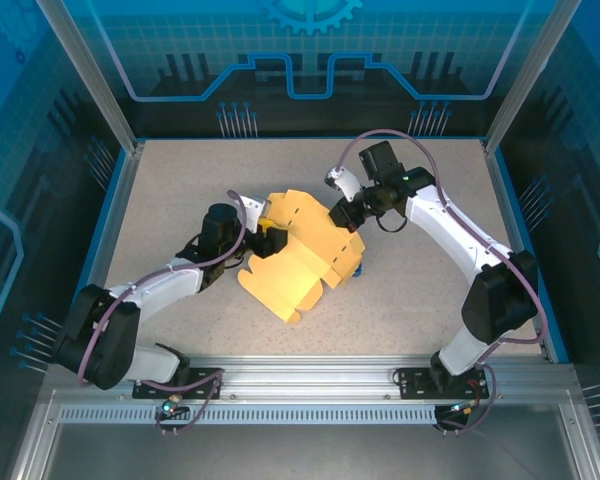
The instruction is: Fold the paper box
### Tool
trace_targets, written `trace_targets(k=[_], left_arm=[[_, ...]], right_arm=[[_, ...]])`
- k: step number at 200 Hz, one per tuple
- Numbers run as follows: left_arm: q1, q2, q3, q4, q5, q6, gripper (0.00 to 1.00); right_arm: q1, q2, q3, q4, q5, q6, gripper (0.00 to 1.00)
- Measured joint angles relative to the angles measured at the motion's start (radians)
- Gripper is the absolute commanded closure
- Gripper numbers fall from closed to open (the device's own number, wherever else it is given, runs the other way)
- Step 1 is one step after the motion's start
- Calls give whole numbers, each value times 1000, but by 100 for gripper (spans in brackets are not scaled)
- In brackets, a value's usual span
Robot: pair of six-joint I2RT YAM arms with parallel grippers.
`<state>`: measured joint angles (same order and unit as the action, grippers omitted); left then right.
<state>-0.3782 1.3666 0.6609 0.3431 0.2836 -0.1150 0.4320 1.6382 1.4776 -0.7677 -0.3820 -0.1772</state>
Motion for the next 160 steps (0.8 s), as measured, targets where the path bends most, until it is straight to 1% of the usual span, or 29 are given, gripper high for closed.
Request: trace_targets(k=[23, 93, 118, 150, 160], left_arm=[[3, -1, 19, 0, 22, -2, 40], [22, 11, 163, 0, 103, -18, 41], [22, 31, 200, -3, 139, -31, 48], [22, 43, 208, -2, 219, -48, 60], [22, 44, 208, -2, 247, -58, 62]], right_arm=[[3, 0, 0, -1, -1, 0, 100], [22, 0, 0, -3, -1, -2, 100], [30, 0, 0, -3, 0, -4, 100], [35, 0, 0, -2, 7, 0, 100], [35, 0, 0, -2, 9, 4, 100]])
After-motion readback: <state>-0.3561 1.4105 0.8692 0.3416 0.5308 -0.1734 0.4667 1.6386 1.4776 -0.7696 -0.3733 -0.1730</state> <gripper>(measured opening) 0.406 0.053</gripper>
